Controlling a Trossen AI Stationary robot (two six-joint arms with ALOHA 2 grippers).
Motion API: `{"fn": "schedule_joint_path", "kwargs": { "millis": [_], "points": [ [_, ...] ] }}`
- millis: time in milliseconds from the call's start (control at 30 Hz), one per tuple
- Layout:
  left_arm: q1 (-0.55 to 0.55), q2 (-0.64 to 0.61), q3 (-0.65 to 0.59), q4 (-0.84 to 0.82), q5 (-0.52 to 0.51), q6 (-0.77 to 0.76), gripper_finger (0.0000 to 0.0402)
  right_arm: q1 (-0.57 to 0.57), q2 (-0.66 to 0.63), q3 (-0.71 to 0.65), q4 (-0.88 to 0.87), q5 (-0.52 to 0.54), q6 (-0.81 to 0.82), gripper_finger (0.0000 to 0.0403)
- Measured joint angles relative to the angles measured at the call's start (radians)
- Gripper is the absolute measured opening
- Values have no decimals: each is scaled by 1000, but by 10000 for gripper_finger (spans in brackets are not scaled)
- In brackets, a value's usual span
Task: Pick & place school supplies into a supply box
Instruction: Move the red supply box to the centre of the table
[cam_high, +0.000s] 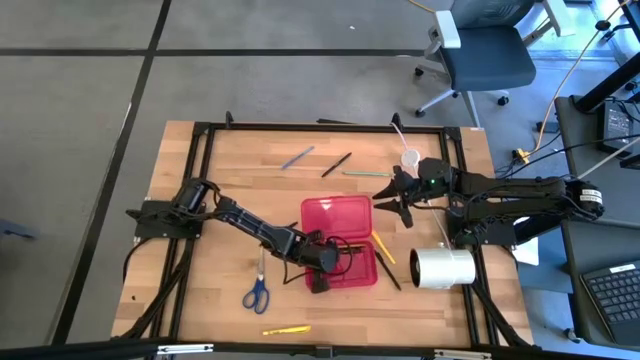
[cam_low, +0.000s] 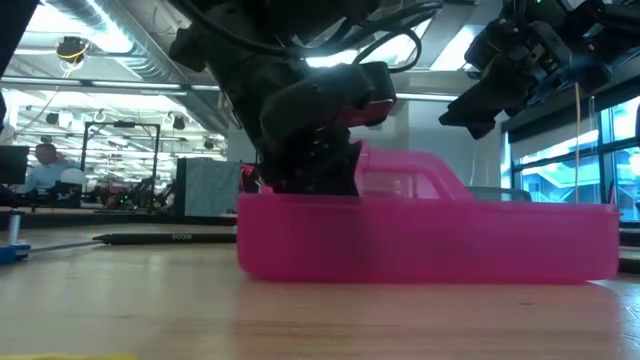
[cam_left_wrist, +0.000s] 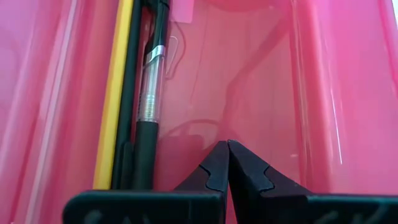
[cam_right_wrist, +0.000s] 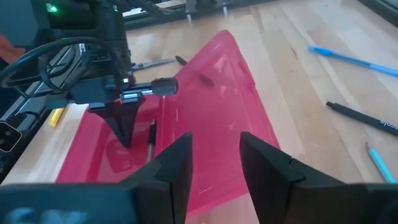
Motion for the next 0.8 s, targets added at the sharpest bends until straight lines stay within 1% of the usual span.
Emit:
{"fn": "schedule_joint_path", "kwargs": {
  "millis": [300,467,800],
  "points": [
    [-3,-23,-4,-20,23,50,2,40,-1,0,5,0,-29,137],
    [-18,-46,-6,-59,3,58,1,40,-1,0,6,0,-29,137],
    [-28,-48,-6,-58,-9,58,1,41,-1,0,6,0,-28,137]
  ]
}}
